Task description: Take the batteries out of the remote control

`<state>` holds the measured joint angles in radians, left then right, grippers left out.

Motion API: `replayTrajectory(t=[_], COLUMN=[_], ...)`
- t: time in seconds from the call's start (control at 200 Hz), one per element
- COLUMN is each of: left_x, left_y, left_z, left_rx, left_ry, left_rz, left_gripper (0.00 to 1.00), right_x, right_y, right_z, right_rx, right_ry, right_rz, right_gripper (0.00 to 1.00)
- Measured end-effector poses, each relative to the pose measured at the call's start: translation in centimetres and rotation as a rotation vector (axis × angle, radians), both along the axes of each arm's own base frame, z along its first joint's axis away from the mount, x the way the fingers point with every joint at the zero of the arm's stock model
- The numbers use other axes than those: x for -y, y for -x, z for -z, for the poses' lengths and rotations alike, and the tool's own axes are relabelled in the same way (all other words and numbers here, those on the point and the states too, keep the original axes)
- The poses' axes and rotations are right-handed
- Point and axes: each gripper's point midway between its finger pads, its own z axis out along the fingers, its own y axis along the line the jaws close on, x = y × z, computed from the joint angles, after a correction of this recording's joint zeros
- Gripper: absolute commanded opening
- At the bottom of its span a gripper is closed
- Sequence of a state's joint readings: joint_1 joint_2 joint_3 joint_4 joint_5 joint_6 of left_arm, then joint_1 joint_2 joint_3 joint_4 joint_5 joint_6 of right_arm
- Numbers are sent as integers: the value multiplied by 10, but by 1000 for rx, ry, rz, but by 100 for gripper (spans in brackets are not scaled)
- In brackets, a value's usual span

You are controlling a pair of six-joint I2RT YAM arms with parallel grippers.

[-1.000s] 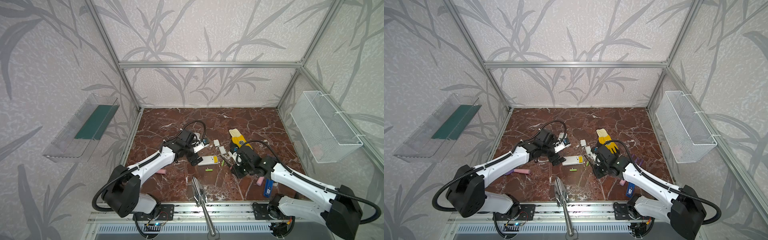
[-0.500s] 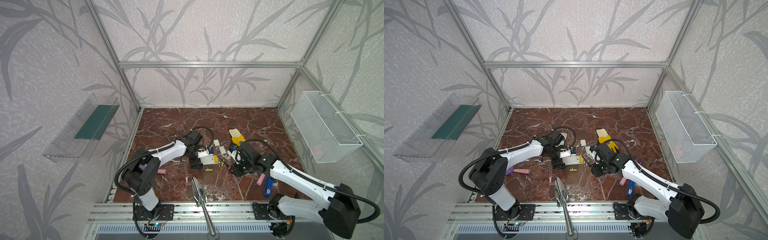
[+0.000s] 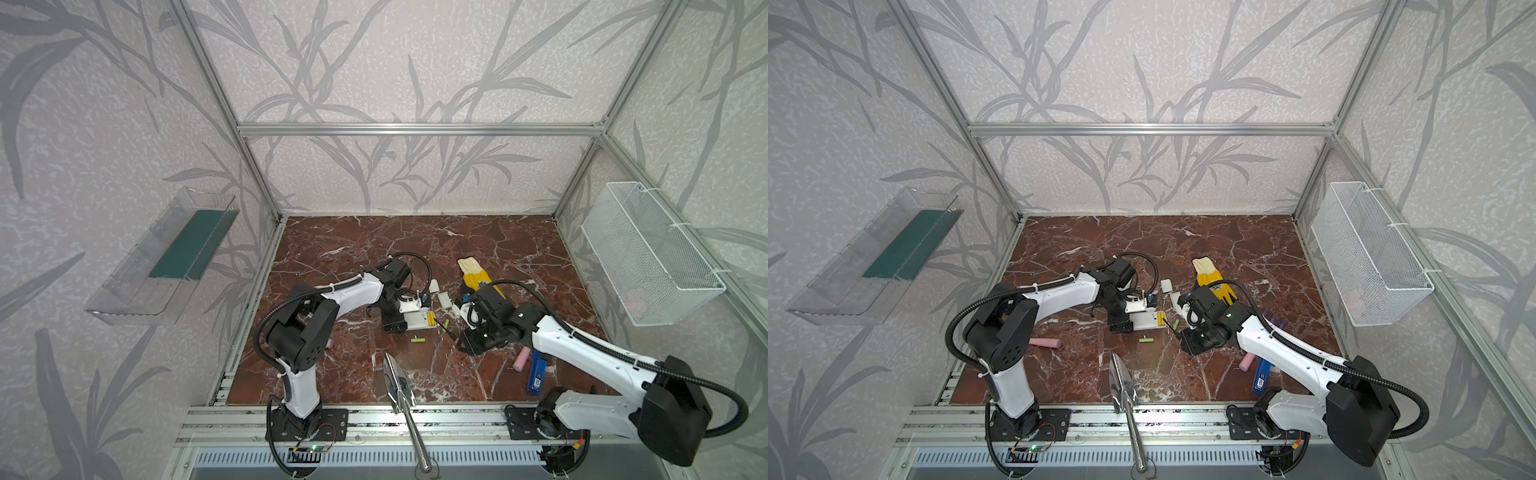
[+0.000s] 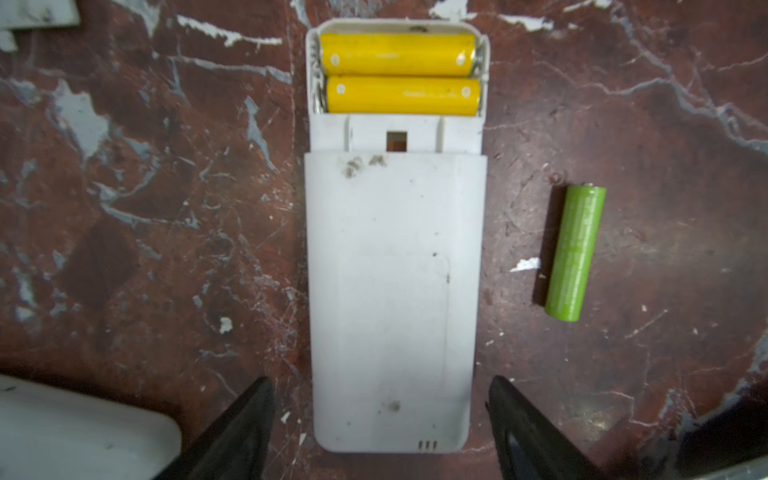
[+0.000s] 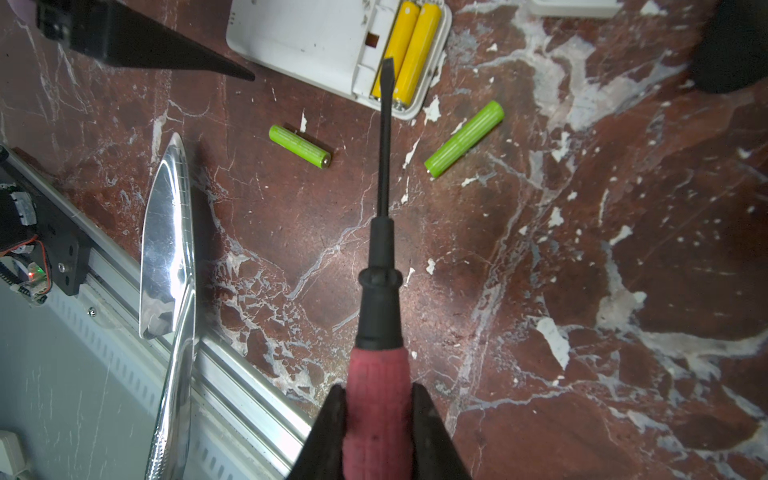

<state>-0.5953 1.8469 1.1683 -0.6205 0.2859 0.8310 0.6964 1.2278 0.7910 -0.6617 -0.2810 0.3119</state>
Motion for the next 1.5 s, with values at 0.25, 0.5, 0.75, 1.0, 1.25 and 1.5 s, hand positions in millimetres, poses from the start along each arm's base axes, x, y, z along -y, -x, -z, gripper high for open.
replayTrajectory(t=[0.25, 0.5, 0.75, 1.0, 1.25, 1.5], left_x=[-2, 8, 10, 10, 10, 11], left_y=[2, 6, 5, 6, 6, 7], left_z=[4, 6, 5, 5, 6, 6], left_rx=[-9, -5, 1, -3, -4, 4], left_ry=[-17, -32, -43, -59, -87, -105], left_rz=[6, 39, 42, 44, 17, 1], left_gripper=[75, 62, 48, 36, 36, 36], right_x=[-4, -6, -3, -2, -3, -6], right_y=[0, -3, 0, 1, 1, 1], right_z=[-5, -3, -1, -2, -2, 8], right_rx=[-12, -29, -52, -54, -58, -95], right_ry=[-25, -24, -3, 2, -3, 5], right_rz=[-1, 3, 3, 0, -1, -3], right_gripper=[0, 0, 0, 0, 0, 0])
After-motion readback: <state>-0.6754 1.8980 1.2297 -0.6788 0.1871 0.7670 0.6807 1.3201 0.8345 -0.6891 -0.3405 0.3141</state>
